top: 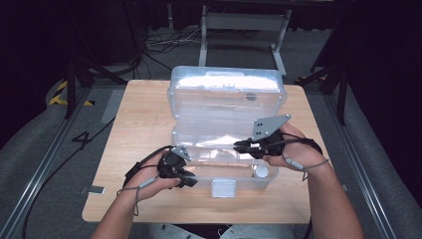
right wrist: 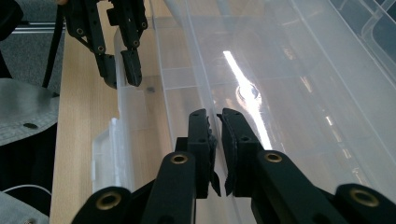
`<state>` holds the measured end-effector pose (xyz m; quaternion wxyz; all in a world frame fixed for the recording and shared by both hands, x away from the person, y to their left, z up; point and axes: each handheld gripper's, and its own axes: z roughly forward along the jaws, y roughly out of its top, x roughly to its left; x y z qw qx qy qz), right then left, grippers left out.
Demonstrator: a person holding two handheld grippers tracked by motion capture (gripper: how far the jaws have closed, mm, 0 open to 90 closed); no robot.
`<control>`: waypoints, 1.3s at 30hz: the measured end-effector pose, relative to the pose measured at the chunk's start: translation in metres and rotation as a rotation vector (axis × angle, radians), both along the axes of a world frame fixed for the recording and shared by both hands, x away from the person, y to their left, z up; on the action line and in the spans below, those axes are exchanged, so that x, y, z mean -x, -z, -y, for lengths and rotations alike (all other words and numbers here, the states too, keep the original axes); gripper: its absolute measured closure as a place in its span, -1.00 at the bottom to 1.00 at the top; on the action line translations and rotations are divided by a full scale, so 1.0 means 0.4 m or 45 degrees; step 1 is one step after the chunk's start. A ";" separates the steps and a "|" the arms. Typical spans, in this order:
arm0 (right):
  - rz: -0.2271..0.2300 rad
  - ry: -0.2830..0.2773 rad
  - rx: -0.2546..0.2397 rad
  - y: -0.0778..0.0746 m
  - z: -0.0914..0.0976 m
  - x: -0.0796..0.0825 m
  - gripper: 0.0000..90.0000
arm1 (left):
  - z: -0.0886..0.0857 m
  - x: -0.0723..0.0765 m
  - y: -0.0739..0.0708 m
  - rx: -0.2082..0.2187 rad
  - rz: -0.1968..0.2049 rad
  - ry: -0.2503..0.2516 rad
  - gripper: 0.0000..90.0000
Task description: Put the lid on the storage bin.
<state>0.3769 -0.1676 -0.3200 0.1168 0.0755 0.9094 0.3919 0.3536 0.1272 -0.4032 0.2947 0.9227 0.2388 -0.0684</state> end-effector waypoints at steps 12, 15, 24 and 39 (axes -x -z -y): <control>-0.011 0.001 -0.028 0.006 0.003 -0.002 0.88 | -0.005 0.000 0.001 -0.028 0.001 0.007 0.57; -0.019 -0.006 -0.026 0.005 0.004 -0.004 0.89 | -0.009 0.001 -0.003 -0.006 0.013 0.023 0.46; -0.021 -0.008 -0.021 0.004 0.003 -0.004 0.89 | -0.050 0.014 -0.062 0.121 0.022 0.025 0.42; -0.020 -0.003 -0.016 0.004 0.002 -0.002 0.89 | -0.117 0.004 -0.146 0.262 0.068 -0.079 0.63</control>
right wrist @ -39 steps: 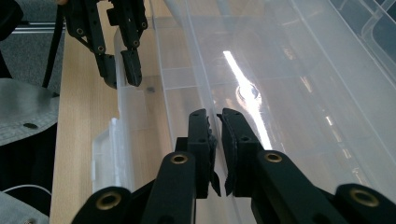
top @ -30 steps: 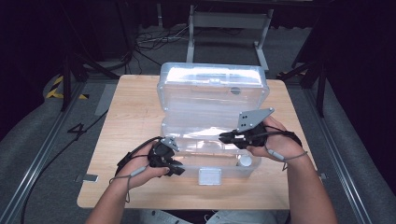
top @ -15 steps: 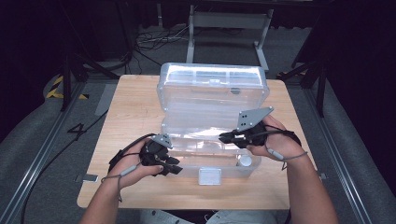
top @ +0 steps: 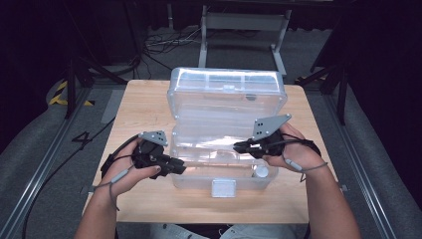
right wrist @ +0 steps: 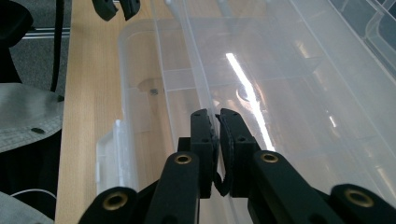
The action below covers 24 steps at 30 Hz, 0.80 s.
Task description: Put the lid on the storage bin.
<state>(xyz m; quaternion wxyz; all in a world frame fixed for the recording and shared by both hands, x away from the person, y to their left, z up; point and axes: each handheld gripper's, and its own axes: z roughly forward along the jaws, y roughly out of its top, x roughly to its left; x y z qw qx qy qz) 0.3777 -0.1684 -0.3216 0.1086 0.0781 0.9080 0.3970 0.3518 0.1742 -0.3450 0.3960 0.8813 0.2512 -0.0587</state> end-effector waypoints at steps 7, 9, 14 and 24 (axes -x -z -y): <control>0.001 0.008 0.001 0.001 -0.001 0.003 0.88 | -0.011 -0.004 -0.033 0.075 0.038 -0.070 0.70; 0.006 0.004 0.001 0.002 -0.001 0.004 0.88 | -0.014 -0.005 -0.041 0.101 0.046 -0.104 0.72; -0.001 0.005 0.001 0.003 0.000 0.005 0.88 | -0.024 -0.007 -0.059 0.157 0.063 -0.135 0.75; 0.007 -0.002 0.000 0.008 0.000 0.011 0.89 | -0.036 -0.029 -0.083 0.215 0.184 -0.298 0.81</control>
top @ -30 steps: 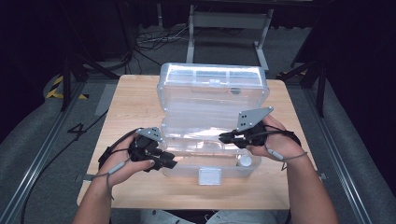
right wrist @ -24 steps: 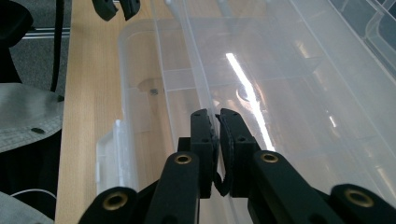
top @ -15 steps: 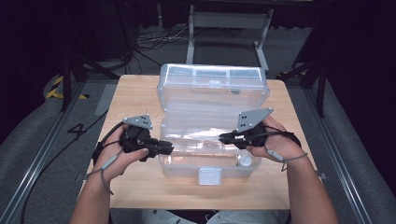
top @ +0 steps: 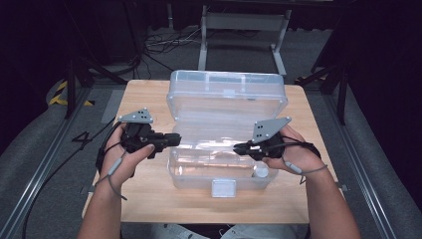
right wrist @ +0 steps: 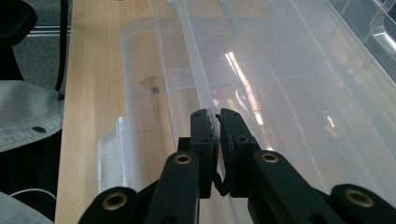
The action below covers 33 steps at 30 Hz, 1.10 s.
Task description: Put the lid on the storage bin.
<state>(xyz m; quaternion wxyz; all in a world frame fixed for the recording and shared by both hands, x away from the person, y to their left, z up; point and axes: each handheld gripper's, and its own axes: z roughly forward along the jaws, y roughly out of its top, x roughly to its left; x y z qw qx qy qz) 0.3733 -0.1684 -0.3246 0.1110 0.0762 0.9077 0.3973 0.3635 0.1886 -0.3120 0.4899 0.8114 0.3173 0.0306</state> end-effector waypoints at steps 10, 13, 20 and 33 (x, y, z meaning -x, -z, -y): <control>0.007 -0.017 -0.004 0.010 0.002 0.009 0.89 | -0.005 -0.027 0.008 -0.064 0.027 -0.136 0.88; -0.005 -0.025 -0.016 0.017 0.005 0.013 0.89 | -0.010 -0.037 0.014 -0.054 0.034 -0.160 0.93; -0.020 -0.051 0.013 0.029 0.000 0.027 0.90 | -0.025 -0.037 0.006 -0.081 0.032 -0.178 0.99; -0.019 -0.041 -0.020 0.027 0.006 0.040 0.90 | -0.024 -0.034 0.006 -0.088 0.031 -0.162 0.99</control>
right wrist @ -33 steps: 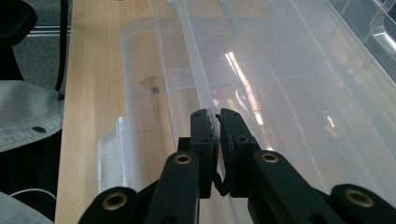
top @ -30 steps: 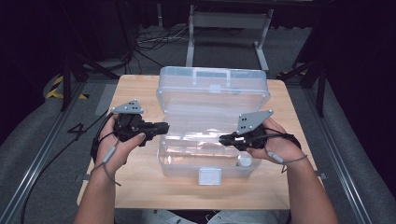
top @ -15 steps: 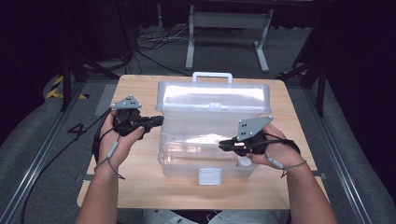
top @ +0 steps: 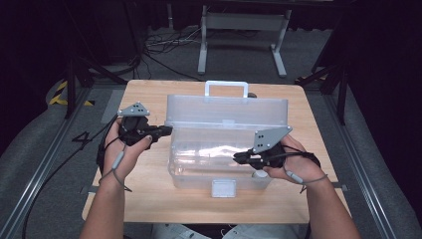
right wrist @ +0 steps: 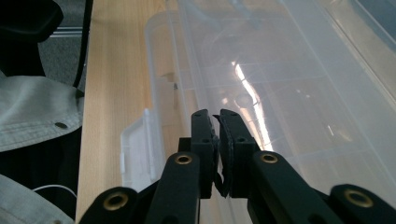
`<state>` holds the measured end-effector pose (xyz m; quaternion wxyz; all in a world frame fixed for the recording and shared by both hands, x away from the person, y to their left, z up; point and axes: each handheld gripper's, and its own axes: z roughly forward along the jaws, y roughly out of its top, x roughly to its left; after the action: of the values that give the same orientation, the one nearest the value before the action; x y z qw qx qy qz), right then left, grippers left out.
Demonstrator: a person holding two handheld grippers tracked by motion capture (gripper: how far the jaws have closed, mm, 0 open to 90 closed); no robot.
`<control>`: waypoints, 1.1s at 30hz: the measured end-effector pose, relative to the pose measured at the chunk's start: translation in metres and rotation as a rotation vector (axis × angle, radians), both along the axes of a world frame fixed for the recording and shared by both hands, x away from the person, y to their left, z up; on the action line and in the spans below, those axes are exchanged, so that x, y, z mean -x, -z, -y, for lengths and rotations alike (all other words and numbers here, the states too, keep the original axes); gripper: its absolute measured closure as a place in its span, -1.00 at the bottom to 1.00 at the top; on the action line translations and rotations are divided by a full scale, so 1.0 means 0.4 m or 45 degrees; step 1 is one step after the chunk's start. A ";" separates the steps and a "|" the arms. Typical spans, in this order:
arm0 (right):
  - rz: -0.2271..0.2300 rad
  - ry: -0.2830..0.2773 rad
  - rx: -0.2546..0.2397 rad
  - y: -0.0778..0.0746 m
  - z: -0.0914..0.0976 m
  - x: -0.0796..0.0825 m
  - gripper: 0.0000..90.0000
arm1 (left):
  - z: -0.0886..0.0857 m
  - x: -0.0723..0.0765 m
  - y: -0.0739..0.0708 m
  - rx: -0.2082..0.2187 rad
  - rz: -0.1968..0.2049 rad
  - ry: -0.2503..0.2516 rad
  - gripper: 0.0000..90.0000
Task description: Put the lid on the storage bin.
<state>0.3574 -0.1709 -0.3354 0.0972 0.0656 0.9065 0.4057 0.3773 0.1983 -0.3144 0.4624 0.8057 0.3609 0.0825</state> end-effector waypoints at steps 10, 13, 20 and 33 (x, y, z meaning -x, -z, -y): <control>-0.015 0.030 -0.133 -0.018 0.057 0.015 0.96 | 0.001 -0.008 -0.004 -0.020 -0.012 0.036 0.99; -0.015 0.051 -0.163 -0.021 0.077 0.017 0.99 | 0.000 -0.009 -0.004 -0.017 -0.017 0.044 0.99; -0.044 0.113 -0.239 -0.025 0.127 0.014 1.00 | -0.002 -0.009 -0.002 -0.010 -0.021 0.052 0.99; -0.138 0.263 -0.372 -0.045 0.208 0.008 1.00 | -0.003 -0.003 0.002 -0.023 -0.035 0.058 0.99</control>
<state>0.3542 -0.2540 -0.3173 0.0786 0.1936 0.8302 0.5168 0.3785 0.1996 -0.3152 0.4520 0.8188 0.3480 0.0642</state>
